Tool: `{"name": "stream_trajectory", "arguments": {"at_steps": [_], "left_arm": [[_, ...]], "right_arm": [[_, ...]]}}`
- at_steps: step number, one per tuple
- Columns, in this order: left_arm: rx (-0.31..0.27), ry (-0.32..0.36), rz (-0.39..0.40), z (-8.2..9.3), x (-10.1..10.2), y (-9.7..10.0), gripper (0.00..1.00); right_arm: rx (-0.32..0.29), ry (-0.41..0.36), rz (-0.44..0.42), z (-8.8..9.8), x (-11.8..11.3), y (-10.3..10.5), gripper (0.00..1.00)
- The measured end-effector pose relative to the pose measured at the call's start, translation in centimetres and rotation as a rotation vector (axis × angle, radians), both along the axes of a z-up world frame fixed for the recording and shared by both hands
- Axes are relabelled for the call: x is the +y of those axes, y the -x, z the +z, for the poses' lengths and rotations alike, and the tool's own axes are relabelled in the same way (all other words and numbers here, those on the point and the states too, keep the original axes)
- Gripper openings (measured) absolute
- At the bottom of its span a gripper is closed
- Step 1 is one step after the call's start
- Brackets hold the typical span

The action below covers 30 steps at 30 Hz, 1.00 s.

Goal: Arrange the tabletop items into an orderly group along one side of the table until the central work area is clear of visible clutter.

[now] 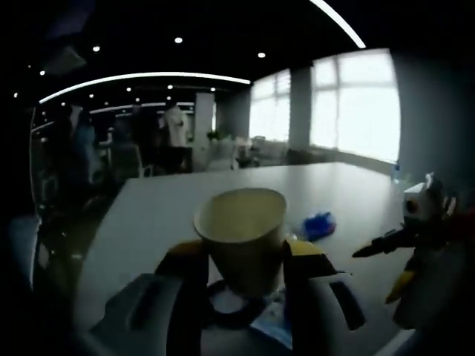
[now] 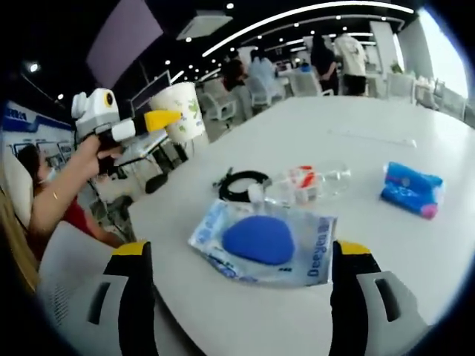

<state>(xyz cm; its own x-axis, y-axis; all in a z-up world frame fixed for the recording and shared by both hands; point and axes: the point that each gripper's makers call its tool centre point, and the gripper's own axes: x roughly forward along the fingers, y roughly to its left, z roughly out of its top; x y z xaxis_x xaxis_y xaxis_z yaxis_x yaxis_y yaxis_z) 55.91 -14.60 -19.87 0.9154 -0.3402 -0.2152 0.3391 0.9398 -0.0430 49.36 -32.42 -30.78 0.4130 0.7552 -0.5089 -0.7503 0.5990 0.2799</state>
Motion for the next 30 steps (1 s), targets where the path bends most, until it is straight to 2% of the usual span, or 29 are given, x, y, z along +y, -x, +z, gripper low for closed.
{"name": "stream_trajectory", "arguments": {"at_steps": [3, 7, 11, 12, 14, 18, 19, 20, 22, 23, 26, 30], "left_arm": [[-0.007, 0.018, 0.012, 0.3, 0.7, -2.0, 0.38], [-0.03, -0.047, 0.037, 0.5, 1.6, -4.0, 0.38], [-0.026, -0.018, 0.053, -0.1, 2.1, -5.3, 0.37], [-0.01, -0.028, 0.06, -0.6, 2.3, -5.7, 0.37], [-0.018, -0.053, 0.067, -1.2, 2.6, -6.4, 0.37], [-0.012, -0.05, 0.101, -2.5, 3.4, -7.9, 0.37], [-0.026, -0.078, 0.122, -3.0, 3.9, -8.4, 0.37], [-0.04, -0.069, 0.13, -3.2, 4.2, -8.8, 0.37], [-0.025, -0.043, 0.122, -4.3, 4.4, -9.5, 0.37], [-0.021, -0.033, 0.142, -5.0, 4.9, -10.0, 0.37], [-0.009, -0.089, 0.157, -6.5, 5.6, -11.1, 0.37], [-0.007, -0.101, 0.163, -7.6, 5.4, -12.2, 0.38]], "right_arm": [[-0.001, -0.003, -0.019, 0.1, -0.3, -0.3, 0.99], [0.007, -0.005, -0.021, -0.1, -0.4, -0.3, 0.99], [0.02, 0.001, -0.027, -0.4, -0.7, -0.4, 0.99], [0.022, -0.002, -0.035, -0.4, -0.8, -0.6, 0.99], [0.02, -0.008, -0.043, -0.2, -1.1, -0.9, 0.98], [0.012, -0.012, -0.064, 0.1, -1.7, -1.4, 0.95], [0.012, -0.006, -0.069, 0.0, -1.8, -1.5, 0.95], [0.014, 0.002, -0.077, -0.1, -2.0, -1.6, 0.96], [0.013, -0.001, -0.082, -0.1, -2.3, -1.7, 0.96], [0.018, 0.0, -0.093, -0.1, -2.5, -1.9, 0.96], [0.014, -0.002, -0.096, -0.1, -2.5, -1.9, 0.97], [0.039, -0.007, -0.087, -0.3, -2.5, -1.6, 0.94]]}}
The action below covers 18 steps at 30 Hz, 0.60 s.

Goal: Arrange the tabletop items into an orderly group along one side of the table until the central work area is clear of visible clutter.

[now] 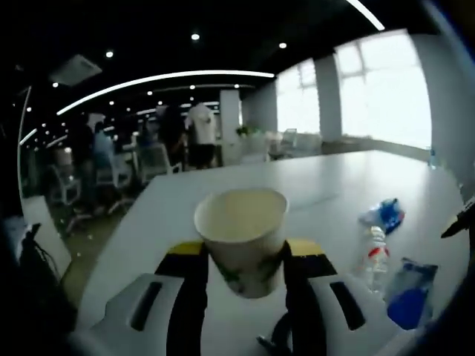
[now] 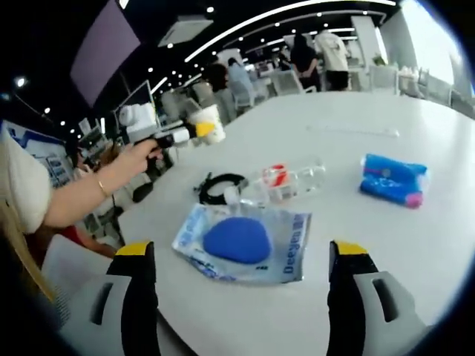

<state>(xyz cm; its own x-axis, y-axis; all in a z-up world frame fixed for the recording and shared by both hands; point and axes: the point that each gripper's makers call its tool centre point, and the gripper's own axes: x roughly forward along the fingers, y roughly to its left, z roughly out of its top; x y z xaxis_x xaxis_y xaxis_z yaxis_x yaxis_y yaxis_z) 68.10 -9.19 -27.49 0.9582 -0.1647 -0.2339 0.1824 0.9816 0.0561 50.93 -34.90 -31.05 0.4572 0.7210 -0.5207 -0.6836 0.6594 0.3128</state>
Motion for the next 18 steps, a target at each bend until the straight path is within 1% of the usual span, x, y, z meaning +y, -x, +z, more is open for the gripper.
{"name": "stream_trajectory", "arguments": {"at_steps": [1, 2, 3, 6, 9, 11, 14, 18], "left_arm": [[-0.017, -0.007, -0.004, -0.3, -0.2, -0.4, 0.38], [-0.01, -0.015, -0.002, -0.7, -0.3, -0.7, 0.38], [0.007, -0.04, 0.016, -1.5, 0.0, -1.0, 0.38], [0.013, -0.025, 0.013, -2.7, -0.4, -1.4, 0.38], [0.018, -0.068, -0.001, -4.3, -0.8, -1.8, 0.37], [0.023, -0.046, -0.007, -4.8, -1.2, -1.8, 0.37], [0.035, -0.07, -0.013, -5.8, -1.6, -2.1, 0.37], [0.04, -0.073, -0.014, -6.3, -2.1, -2.5, 0.38]], "right_arm": [[-0.002, -0.003, -0.001, 0.1, 0.0, 0.0, 0.94], [-0.004, -0.003, -0.001, 0.1, 0.0, 0.0, 0.95], [-0.007, 0.0, 0.0, 0.0, 0.0, 0.0, 0.95], [0.0, 0.007, 0.0, -0.2, -0.1, 0.0, 0.96], [0.015, 0.015, -0.003, -0.5, -0.3, 0.0, 0.96], [0.016, 0.011, -0.014, -0.5, -0.6, -0.2, 0.96], [0.02, 0.011, -0.025, -0.6, -0.8, -0.3, 0.96], [0.021, 0.011, -0.023, -0.6, -0.6, -0.1, 0.96]]}}
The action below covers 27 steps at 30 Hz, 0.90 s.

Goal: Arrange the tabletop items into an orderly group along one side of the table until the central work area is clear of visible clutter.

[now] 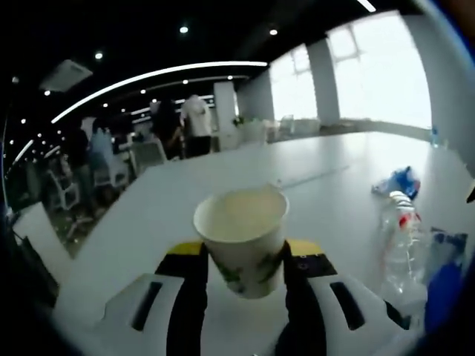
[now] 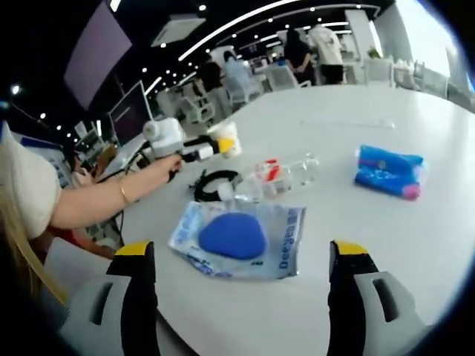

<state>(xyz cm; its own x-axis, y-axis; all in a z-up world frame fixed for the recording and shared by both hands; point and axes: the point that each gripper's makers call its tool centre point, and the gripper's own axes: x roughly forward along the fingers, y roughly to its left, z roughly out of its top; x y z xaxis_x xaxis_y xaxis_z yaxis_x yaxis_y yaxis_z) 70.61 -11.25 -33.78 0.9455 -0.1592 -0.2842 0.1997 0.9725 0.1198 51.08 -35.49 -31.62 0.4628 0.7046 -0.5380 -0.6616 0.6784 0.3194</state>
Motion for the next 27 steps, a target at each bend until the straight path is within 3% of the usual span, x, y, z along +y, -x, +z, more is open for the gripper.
{"name": "stream_trajectory", "arguments": {"at_steps": [6, 18, 20, 21, 23, 27], "left_arm": [[0.017, -0.04, -0.018, -0.8, -0.8, -0.1, 0.38], [0.042, -0.019, 0.027, -1.4, -0.2, -0.3, 0.41], [0.047, -0.02, 0.045, -1.2, 0.2, -0.1, 0.44], [0.023, 0.031, 0.046, -0.7, 0.0, 0.0, 0.46], [0.01, 0.066, 0.06, -0.3, 0.2, 0.3, 0.57], [0.023, 0.052, 0.08, 0.0, 0.7, 1.2, 0.62]], "right_arm": [[0.025, 0.016, 0.035, -0.7, 0.7, 0.8, 0.95], [0.039, 0.009, 0.046, -0.7, 1.0, 1.1, 0.95], [0.039, 0.012, 0.05, -0.8, 1.0, 1.1, 0.96], [0.035, 0.021, 0.058, -0.8, 1.1, 1.2, 0.98], [0.009, 0.066, 0.073, -1.1, 0.9, 1.1, 0.99], [-0.007, 0.054, 0.077, -0.6, 1.1, 1.1, 0.99]]}}
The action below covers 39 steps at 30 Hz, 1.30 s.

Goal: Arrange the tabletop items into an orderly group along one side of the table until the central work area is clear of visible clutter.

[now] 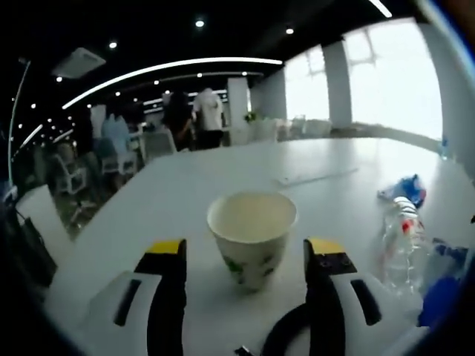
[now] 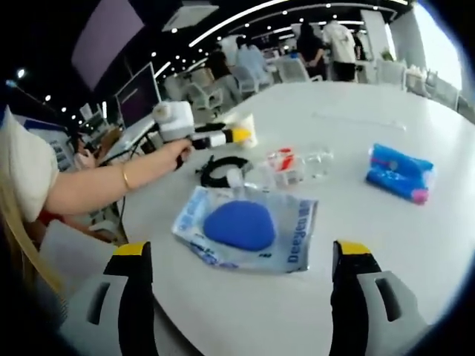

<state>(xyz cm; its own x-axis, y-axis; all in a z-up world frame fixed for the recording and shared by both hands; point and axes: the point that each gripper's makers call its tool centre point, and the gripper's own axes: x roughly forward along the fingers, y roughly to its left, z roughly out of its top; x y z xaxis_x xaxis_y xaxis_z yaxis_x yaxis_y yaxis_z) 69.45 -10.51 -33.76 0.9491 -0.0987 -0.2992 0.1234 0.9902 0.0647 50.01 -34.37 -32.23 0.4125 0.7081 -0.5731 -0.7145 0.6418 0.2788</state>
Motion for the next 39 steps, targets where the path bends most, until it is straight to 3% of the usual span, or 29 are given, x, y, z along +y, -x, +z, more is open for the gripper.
{"name": "stream_trajectory", "arguments": {"at_steps": [2, 3, 5, 7, 12, 20, 29, 32, 34, 39], "left_arm": [[-0.013, 0.015, -0.001, 0.6, 0.0, 0.5, 0.64], [-0.056, 0.031, -0.004, 1.5, -0.1, 0.6, 0.64], [-0.052, 0.012, -0.005, 1.7, -0.2, 0.8, 0.74], [-0.071, -0.009, -0.031, 2.4, -0.5, 1.3, 0.74], [-0.071, 0.046, -0.06, 3.1, -1.4, 2.4, 0.83], [-0.05, 0.029, -0.132, 4.2, -2.9, 4.0, 0.99], [-0.017, 0.012, -0.233, 6.0, -4.7, 6.5, 0.99], [-0.02, 0.015, -0.256, 6.5, -5.7, 7.4, 0.99], [-0.004, -0.023, -0.254, 6.5, -5.9, 7.9, 0.99], [0.026, -0.003, -0.278, 7.2, -7.2, 9.7, 1.0]], "right_arm": [[-0.001, -0.014, -0.002, 0.3, 0.1, -0.1, 0.99], [-0.002, -0.013, 0.0, 0.3, 0.0, -0.1, 0.99], [-0.004, -0.015, -0.004, 0.5, -0.1, -0.2, 0.99], [-0.012, -0.022, -0.007, 0.8, -0.2, -0.3, 1.0], [-0.025, -0.029, -0.011, 1.1, -0.3, -0.5, 1.0], [-0.079, -0.027, 0.006, 1.7, -0.2, -0.9, 1.0], [-0.117, -0.021, 0.02, 2.0, -0.5, -1.5, 1.0], [-0.119, -0.022, 0.064, 2.2, -0.3, -1.3, 1.0], [-0.123, -0.039, 0.08, 2.6, -0.1, -1.4, 1.0], [-0.129, -0.037, 0.123, 3.0, 0.2, -1.9, 1.0]]}}
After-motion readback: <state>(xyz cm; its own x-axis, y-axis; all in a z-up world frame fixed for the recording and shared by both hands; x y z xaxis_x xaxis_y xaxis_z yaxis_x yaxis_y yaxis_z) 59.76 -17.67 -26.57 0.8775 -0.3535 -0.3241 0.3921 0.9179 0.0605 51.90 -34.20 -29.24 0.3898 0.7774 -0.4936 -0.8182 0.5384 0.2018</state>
